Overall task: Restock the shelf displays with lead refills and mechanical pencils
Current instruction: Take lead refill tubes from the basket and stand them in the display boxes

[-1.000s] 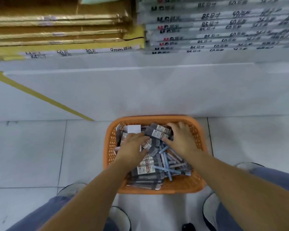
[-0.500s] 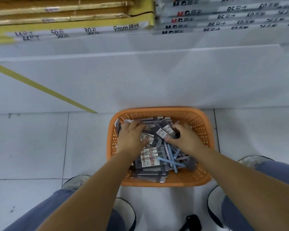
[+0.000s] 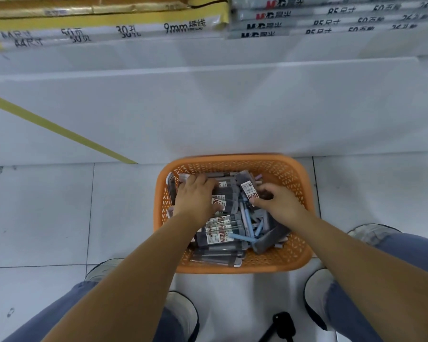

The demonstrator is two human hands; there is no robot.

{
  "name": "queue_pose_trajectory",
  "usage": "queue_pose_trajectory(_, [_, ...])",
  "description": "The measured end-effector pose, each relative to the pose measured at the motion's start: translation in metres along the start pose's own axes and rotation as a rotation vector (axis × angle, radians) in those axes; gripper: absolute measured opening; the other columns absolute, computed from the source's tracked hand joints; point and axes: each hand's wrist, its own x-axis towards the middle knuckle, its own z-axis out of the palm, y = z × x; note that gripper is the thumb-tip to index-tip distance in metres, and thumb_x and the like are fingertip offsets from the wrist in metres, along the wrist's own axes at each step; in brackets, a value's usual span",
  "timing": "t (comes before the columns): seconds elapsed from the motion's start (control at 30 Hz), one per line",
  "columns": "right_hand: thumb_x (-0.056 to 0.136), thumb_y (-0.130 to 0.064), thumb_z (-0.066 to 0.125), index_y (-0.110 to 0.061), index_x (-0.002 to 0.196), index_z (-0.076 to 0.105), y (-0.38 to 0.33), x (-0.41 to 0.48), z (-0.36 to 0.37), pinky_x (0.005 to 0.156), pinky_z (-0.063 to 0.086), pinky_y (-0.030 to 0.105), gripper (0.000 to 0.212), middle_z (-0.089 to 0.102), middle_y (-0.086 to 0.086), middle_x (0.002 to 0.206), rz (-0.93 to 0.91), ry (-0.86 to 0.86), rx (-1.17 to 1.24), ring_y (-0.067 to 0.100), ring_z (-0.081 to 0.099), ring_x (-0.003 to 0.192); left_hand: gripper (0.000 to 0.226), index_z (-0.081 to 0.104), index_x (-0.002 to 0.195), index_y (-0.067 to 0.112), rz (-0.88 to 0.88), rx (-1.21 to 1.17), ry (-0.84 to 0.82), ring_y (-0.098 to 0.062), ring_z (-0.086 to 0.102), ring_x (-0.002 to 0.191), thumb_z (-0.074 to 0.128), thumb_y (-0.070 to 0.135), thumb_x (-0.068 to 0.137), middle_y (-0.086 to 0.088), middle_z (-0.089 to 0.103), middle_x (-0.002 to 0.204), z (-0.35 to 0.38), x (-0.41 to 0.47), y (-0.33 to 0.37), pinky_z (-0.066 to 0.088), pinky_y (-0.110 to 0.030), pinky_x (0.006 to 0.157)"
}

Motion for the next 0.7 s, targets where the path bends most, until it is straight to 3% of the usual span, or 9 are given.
queue_pose_trajectory(0.13, [0.087,-0.028,0.071,-0.027,0.108,0.061,0.001,0.001,0.005,0.067,0.038,0.013,0.024,0.058,-0.023,0.092,0.037,-0.029,0.005,-0.006,0.053,0.086,0.064,0.049,0.133,0.025,-0.005,-0.013,-0.056,-0.025,0.036,0.130,0.078,0.047,0.080,-0.003,0.040,0.137,-0.001,-0.001,0.002,0.041,-0.042,0.103])
queue_pose_trajectory(0.3, [0.085,-0.024,0.073,-0.027,0.101,0.059,-0.001,0.001,0.005,0.066,0.036,0.014,0.021,0.060,-0.019,0.095,0.042,-0.001,0.087,-0.005,0.052,0.087,0.030,0.051,0.098,0.027,0.016,0.022,0.011,-0.022,0.042,0.119,0.072,0.044,0.085,0.004,0.059,0.123,-0.005,0.001,0.008,0.040,-0.040,0.095])
queue_pose_trajectory(0.47, [0.086,-0.022,0.072,-0.027,0.100,0.064,-0.006,-0.003,0.000,0.072,0.037,0.015,0.017,0.064,-0.015,0.102,-0.027,0.014,0.132,-0.004,0.054,0.096,0.040,0.065,0.125,0.033,0.010,0.055,0.077,-0.021,0.042,0.121,0.063,0.053,0.091,0.010,0.066,0.127,-0.005,-0.001,0.010,0.031,-0.042,0.103])
queue_pose_trajectory(0.6, [0.086,-0.023,0.072,-0.035,0.098,0.064,-0.017,-0.007,-0.010,0.073,0.040,0.012,0.019,0.067,-0.019,0.099,-0.069,0.056,0.146,-0.009,0.058,0.092,0.036,0.069,0.120,0.038,-0.073,-0.202,0.207,-0.021,0.047,0.114,0.067,0.052,0.088,0.009,0.071,0.115,-0.018,-0.002,0.018,0.025,-0.036,0.088])
queue_pose_trajectory(0.7, [0.086,-0.026,0.072,-0.043,0.094,0.062,-0.029,-0.013,-0.018,0.063,0.042,0.001,0.022,0.067,-0.027,0.088,-0.097,0.106,0.189,-0.019,0.059,0.082,0.033,0.068,0.119,0.035,-0.183,-0.644,0.072,-0.017,0.061,0.108,0.071,0.045,0.088,0.006,0.072,0.114,-0.027,-0.004,0.021,0.046,-0.036,0.095])
